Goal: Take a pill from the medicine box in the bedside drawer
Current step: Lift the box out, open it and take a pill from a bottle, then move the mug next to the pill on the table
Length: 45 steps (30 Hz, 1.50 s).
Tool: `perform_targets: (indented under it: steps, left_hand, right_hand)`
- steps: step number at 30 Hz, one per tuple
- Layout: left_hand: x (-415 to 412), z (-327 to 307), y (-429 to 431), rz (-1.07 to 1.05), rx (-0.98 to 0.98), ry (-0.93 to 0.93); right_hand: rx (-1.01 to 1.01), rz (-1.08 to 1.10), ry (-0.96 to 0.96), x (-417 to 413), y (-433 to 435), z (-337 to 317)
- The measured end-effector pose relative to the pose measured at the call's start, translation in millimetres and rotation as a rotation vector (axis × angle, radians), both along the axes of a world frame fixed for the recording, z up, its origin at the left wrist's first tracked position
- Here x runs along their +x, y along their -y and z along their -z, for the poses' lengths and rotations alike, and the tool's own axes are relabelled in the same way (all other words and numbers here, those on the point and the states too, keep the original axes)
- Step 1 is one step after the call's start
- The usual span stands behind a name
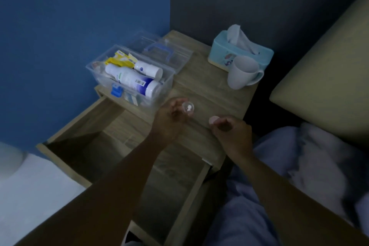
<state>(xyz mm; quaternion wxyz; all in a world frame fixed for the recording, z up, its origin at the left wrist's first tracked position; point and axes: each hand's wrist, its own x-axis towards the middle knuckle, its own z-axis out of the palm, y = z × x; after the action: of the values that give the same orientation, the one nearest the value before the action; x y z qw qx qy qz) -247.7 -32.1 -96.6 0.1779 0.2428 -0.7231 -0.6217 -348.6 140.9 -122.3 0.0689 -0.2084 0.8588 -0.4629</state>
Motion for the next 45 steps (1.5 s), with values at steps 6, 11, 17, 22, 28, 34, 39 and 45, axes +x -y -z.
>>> perform_targets:
  steps: [6, 11, 17, 22, 28, 34, 39, 45]
  left_hand:
    - [-22, 34, 5, 0.103, -0.559, 0.251]
    - [-28, 46, 1, 0.026, -0.761, 0.297]
    - [-25, 44, 0, 0.077, -0.817, 0.355]
    - [-9, 32, 3, 0.189, -0.817, 0.416]
    - [37, 27, -13, 0.194, -1.091, 0.576]
    - [32, 18, -21, 0.217, -1.086, 0.71]
    - [31, 17, -19, 0.249, -1.117, 0.754]
    - [32, 21, -20, 0.226, -1.112, 0.75]
  right_hand:
    - [0.048, -0.066, -0.269, 11, -2, 26]
    - [0.067, -0.058, -0.232, 11, -1, 34]
    - [0.042, -0.071, -0.177, 9, 0, 35]
    - [-0.13, -0.076, 0.031, 7, -3, 26]
    - [-0.098, 0.042, 0.0, -12, -5, -1]
    - [0.075, -0.043, -0.46, -74, 15, -54]
    - [0.46, -0.071, -0.315, -128, 40, -85]
    - [0.639, -0.046, -0.245, -152, 53, -94]
